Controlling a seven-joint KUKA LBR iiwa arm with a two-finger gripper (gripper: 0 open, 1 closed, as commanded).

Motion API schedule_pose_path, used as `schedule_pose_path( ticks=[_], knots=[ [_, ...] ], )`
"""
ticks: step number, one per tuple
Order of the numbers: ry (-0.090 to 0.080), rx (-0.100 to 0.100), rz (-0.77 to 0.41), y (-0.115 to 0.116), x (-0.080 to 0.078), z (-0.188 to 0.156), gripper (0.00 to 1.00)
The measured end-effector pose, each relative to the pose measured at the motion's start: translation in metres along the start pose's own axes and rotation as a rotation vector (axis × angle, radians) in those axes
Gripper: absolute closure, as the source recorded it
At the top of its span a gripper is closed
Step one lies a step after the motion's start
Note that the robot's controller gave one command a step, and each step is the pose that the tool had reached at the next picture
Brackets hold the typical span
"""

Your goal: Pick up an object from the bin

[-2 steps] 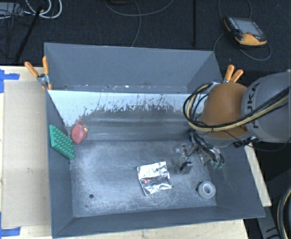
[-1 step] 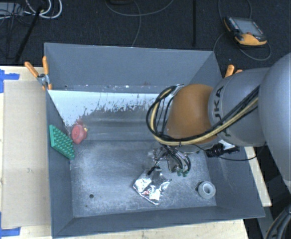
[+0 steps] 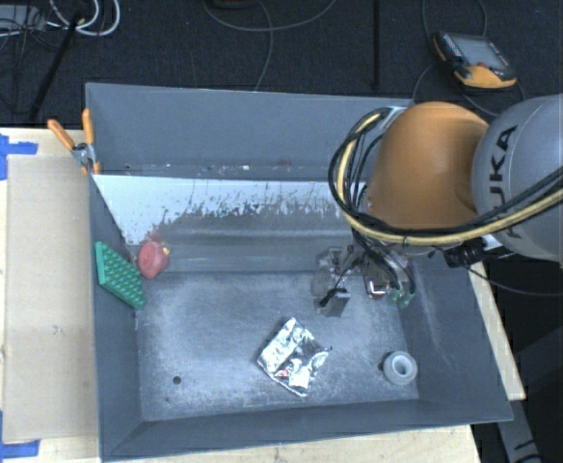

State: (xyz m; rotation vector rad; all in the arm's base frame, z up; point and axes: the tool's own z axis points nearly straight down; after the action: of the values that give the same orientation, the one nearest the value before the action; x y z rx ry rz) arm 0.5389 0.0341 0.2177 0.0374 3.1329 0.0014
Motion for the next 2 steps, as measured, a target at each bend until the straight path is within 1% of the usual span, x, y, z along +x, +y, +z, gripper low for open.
schedule_pose_path(
  ticks=[1,2],
  knots=[
    [0.015,-0.001,-0.306,0.006,0.013,0.074,1.0],
    [-0.002,0.001,-0.316,-0.013,0.013,-0.148,1.0]
  ],
)
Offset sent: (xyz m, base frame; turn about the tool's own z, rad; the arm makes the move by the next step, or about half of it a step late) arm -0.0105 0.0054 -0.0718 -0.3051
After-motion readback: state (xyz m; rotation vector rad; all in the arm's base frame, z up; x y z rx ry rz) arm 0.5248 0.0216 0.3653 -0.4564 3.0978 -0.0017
